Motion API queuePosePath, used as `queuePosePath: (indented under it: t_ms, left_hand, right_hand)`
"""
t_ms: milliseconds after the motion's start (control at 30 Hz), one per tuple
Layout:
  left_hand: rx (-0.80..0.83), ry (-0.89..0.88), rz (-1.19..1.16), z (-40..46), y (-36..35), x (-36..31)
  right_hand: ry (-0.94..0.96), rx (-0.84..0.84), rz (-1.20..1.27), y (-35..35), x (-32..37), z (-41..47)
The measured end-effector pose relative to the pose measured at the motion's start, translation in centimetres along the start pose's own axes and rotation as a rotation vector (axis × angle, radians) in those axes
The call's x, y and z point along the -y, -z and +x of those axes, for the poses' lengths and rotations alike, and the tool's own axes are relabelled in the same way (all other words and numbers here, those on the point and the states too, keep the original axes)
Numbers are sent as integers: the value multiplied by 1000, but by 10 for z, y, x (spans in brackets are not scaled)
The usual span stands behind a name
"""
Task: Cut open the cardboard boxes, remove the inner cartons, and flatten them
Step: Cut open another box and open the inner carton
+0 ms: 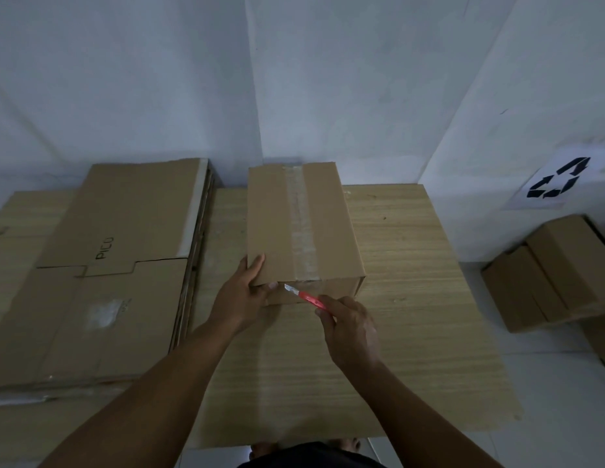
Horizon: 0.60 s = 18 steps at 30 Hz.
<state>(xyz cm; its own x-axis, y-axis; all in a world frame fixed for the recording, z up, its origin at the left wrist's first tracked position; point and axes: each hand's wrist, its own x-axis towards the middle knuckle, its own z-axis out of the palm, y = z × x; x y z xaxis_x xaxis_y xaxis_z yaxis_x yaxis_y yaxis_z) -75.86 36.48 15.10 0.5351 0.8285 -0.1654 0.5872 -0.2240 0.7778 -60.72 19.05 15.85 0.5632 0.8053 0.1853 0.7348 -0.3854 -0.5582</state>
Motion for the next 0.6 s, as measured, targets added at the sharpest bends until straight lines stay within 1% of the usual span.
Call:
queuePosePath:
  t_ms: [100,200,333,433,533,600]
  left_hand:
    - [6,13,28,1,1,0]
    - [7,6,20,1,1,1]
    - [-7,-23,12,-1,0,-1]
    - [-23,-35,-13,-3,0,-2]
    - [-117,-30,11,-1,1,-11]
    - [-175,-35,91,6,-2,-18]
  right_hand:
    - [-33,39,37,4,6,-2]
    - [-38,22,46,5,5,-3]
    - [-67,96,-2,7,5,2]
    - [-58,118,-45,8,12,4]
    - [-60,147,-36,7,22,8]
    - [-56,186,-35,7,27,10]
